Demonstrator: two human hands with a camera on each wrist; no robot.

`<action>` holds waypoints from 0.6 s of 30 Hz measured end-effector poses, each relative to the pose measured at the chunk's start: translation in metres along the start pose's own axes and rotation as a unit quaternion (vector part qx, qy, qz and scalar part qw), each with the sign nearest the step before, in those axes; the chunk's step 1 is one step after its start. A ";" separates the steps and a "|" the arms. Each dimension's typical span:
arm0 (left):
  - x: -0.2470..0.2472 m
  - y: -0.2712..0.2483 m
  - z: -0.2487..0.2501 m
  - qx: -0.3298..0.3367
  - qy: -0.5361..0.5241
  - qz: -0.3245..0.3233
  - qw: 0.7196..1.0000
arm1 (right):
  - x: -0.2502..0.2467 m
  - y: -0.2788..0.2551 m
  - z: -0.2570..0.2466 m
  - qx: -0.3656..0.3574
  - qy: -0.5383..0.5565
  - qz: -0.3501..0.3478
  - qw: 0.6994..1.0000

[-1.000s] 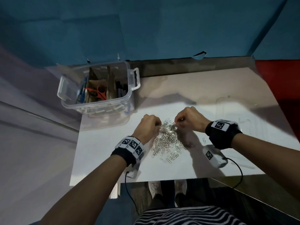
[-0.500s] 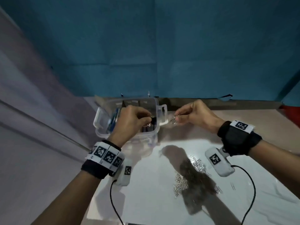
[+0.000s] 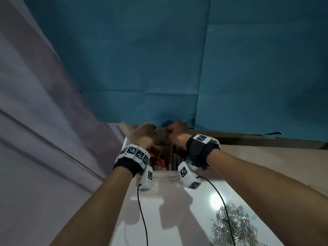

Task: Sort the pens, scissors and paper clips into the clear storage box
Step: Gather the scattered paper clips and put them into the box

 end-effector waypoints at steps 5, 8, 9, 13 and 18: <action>-0.005 -0.017 0.035 0.043 0.013 -0.014 0.999 | -0.019 -0.013 0.006 -0.025 -0.004 -0.014 1.000; -0.001 -0.044 0.068 0.114 0.022 -0.016 0.993 | -0.045 -0.035 0.025 -0.017 0.111 -0.022 0.993; 0.003 -0.055 0.080 0.144 0.011 -0.021 0.989 | -0.055 -0.045 0.033 -0.014 0.135 -0.031 0.990; 0.037 -0.101 0.126 0.217 -0.044 -0.055 0.974 | -0.088 -0.088 0.077 0.010 0.116 -0.087 0.989; 0.130 -0.157 0.156 0.269 -0.028 -0.204 0.941 | -0.074 -0.144 0.168 0.073 0.026 -0.173 0.982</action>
Point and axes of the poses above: each hand's wrist, its own y-axis towards the middle knuckle, its own x-axis out of the palm, z = x × y, the point moved 7 cm from there along y, towards the middle knuckle, and after that the axes turned 4 degrees about -y, right-handed, at the moved point
